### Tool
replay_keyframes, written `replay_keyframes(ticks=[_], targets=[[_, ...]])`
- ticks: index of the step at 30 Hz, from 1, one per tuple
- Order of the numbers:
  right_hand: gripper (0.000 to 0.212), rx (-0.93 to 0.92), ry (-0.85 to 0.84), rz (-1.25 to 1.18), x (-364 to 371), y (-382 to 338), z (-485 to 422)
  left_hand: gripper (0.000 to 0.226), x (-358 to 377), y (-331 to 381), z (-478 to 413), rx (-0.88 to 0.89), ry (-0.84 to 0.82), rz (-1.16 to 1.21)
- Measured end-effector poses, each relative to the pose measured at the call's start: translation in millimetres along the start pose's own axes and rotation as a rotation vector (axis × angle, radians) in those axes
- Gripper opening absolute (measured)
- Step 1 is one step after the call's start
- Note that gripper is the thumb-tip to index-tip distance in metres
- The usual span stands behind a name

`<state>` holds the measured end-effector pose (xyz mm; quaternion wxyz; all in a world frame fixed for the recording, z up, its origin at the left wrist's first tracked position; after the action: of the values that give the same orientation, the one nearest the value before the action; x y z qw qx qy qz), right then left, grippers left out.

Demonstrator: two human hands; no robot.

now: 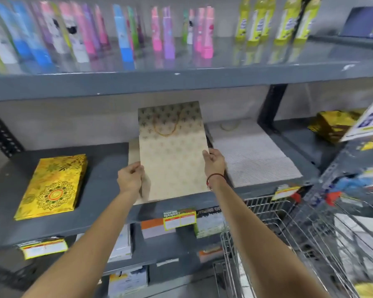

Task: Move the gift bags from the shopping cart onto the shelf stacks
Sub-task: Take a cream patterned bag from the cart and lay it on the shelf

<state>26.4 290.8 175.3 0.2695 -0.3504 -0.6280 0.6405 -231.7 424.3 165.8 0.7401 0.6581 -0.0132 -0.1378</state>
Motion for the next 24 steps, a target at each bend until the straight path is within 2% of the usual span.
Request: replay_keyframes(ticks=[5,9,12,19,22,24], targets=[[0.034,0.018,-0.129,0.084,52,7,-18,0.027,-25,-3,-21,-0.034,0.11,-0.079],[0.028,-0.005,-0.19,0.256,72,36,-38,0.029,-27,-12,-32,-0.044,0.092,-0.202],[0.037,0.02,-0.214,0.333,81,79,-57,0.028,-24,-21,-33,-0.021,0.063,-0.309],[0.041,0.021,-0.229,0.408,83,49,-31,0.024,-23,-28,-36,0.079,0.036,-0.444],[0.044,0.004,-0.224,0.384,77,35,-24,0.024,-24,-20,-32,0.061,0.111,-0.467],[0.043,-0.016,-0.177,0.322,61,21,-19,0.029,-9,0,-19,0.16,0.148,-0.448]])
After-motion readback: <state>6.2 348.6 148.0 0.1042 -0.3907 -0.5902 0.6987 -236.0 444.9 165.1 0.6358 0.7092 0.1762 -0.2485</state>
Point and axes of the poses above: each hand's wrist, its own z-axis away from the middle knuckle, its own x-axis out of the palm, y = z × x, the point moved 8 cm from there along -z, towards the middle knuckle, and after that the axes turned 7 degrees about -y, right-handed, at the moved point
